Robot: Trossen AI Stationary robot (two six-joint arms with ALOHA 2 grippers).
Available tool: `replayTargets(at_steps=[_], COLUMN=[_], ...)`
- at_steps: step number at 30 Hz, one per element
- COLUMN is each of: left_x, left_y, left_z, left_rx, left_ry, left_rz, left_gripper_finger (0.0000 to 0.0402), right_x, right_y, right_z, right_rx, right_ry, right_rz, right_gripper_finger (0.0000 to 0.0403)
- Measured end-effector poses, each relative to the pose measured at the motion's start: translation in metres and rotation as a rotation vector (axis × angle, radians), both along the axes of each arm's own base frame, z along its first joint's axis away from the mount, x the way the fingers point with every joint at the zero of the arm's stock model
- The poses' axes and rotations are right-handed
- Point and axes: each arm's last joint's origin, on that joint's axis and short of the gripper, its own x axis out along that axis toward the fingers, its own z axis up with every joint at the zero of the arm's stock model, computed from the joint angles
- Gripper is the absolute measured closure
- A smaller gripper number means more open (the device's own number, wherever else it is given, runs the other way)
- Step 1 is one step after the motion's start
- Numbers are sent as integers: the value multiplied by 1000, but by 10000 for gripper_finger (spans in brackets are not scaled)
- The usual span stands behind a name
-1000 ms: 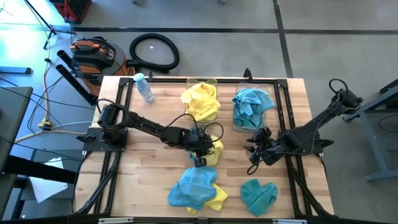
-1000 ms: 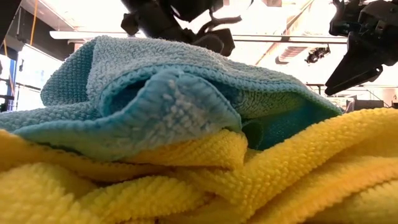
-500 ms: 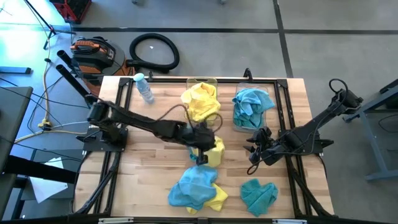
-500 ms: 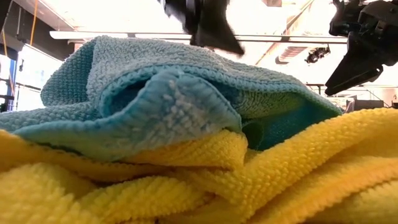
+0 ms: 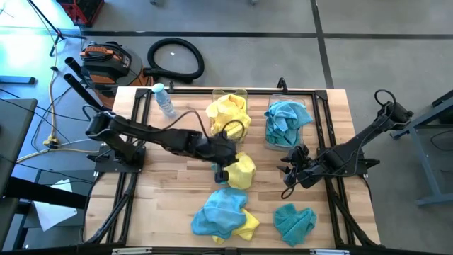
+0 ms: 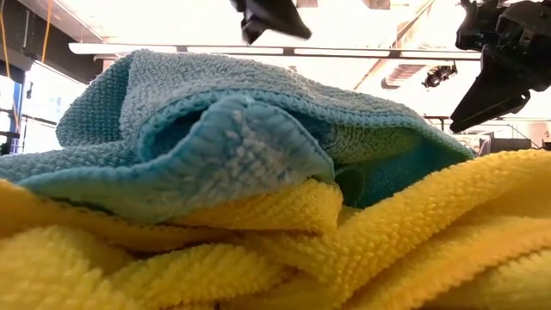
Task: Sort microfiber towel by color & place in baskets
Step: Put the yellow towel into the left transparent bin
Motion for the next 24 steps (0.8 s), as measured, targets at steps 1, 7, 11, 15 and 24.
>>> replayTargets(at_steps=[1, 7, 11, 15, 24], left_x=[-1, 1, 6, 13, 19], left_y=[0, -3, -3, -2, -2], left_z=[-5, -43, -74, -100, -130], left_rx=[-4, -33, -25, -11, -32], left_ry=[41, 260, 396, 472, 549], left_rz=[14, 98, 142, 177, 190], left_gripper_finger=[387, 343, 318, 303, 361], right_x=[0, 0, 0, 0, 0], right_y=[0, 0, 0, 0, 0], right_z=[0, 0, 0, 0, 0], right_rx=[0, -1, 2, 2, 2], right_ry=[0, -1, -2, -2, -2], right_rz=[0, 1, -1, -1, -1], right_gripper_finger=[231, 231, 231, 231, 231])
